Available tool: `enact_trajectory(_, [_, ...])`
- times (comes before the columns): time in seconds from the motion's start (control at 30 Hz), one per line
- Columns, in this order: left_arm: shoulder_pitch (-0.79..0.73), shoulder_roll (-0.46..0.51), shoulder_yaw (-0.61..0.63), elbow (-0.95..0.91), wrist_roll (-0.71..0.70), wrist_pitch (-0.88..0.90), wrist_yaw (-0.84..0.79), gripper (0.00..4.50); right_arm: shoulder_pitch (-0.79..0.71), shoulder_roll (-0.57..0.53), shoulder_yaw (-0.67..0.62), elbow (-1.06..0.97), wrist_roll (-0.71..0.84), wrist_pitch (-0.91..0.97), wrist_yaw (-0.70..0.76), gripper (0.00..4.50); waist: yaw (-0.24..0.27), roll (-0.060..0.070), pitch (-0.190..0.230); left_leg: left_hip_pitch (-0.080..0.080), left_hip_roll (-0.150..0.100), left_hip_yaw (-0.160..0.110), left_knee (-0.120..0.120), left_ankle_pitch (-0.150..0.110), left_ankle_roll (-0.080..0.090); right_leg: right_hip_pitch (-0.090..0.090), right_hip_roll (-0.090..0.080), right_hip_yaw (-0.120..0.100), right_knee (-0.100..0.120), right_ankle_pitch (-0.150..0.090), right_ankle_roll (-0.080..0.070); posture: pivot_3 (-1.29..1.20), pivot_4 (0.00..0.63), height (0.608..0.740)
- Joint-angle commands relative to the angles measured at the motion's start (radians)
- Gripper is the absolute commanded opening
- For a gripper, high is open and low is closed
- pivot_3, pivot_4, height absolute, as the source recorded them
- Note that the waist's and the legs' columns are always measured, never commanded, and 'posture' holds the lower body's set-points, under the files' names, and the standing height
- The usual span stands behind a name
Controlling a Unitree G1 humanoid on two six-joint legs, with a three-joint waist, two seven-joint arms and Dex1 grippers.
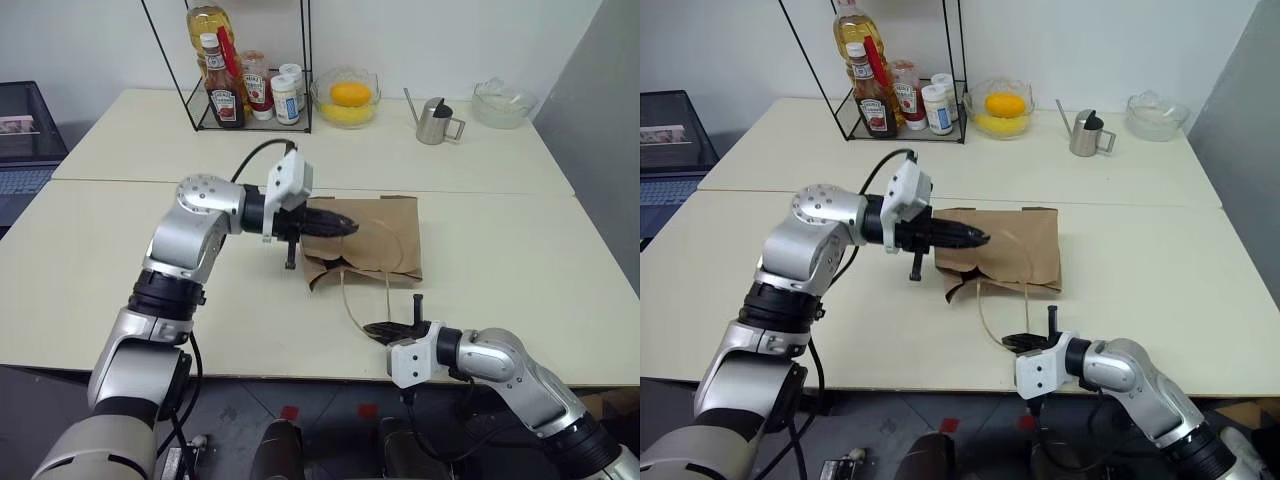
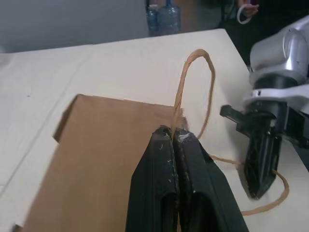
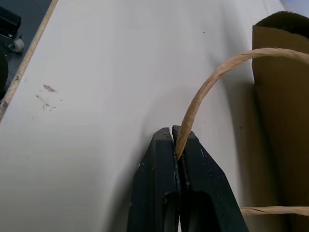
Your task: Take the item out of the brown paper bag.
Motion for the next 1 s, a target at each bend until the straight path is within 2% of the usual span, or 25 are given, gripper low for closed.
enact_trajectory(0.03, [-0.083, -0.01, 0.062, 0.035, -0.036, 0.015, 0.025, 0.0, 0.016, -0.007, 0.038, 0.024, -0.004, 0.017, 0.043, 0.03, 0.0, 0.0, 0.0, 0.0, 0.0, 0.0, 0.0, 0.0, 0.0, 0.0, 0.0, 0.0, 0.0, 0.0, 0.0, 0.0, 0.15, 0.74])
enact_trajectory(0.57, [-0.264, -0.039, 0.067, 0.254, 0.028, -0.107, 0.047, 0.0, 0.03, -0.024, 0.044, 0.01, -0.009, 0.067, 0.067, 0.03, 0.0, -0.001, -0.001, 0.002, 0.0, 0.0, 0.0, 0.0, 0.0, 0.001, 0.0, 0.0, 0.0, 0.0, 0.0, 0.0, 0.15, 0.74])
enact_trajectory(0.9, [-0.291, -0.068, 0.084, 0.255, 0.009, -0.093, 0.072, 0.0, 0.035, -0.018, 0.011, -0.046, 0.01, 0.131, 0.061, 0.03, 0.0, -0.001, -0.001, 0.001, 0.0, 0.0, 0.0, 0.0, 0.0, 0.002, 0.0, 0.0, 0.0, 0.0, 0.0, 0.0, 0.15, 0.74])
enact_trajectory(1.0, [-0.286, -0.075, 0.092, 0.235, -0.007, -0.076, 0.068, 0.0, 0.035, -0.02, -0.023, -0.084, 0.033, 0.168, 0.058, 0.59, 0.0, -0.001, -0.001, 0.001, 0.0, 0.0, 0.0, 0.001, -0.001, 0.002, 0.0, 0.0, 0.0, 0.0, 0.0, 0.0, 0.15, 0.74])
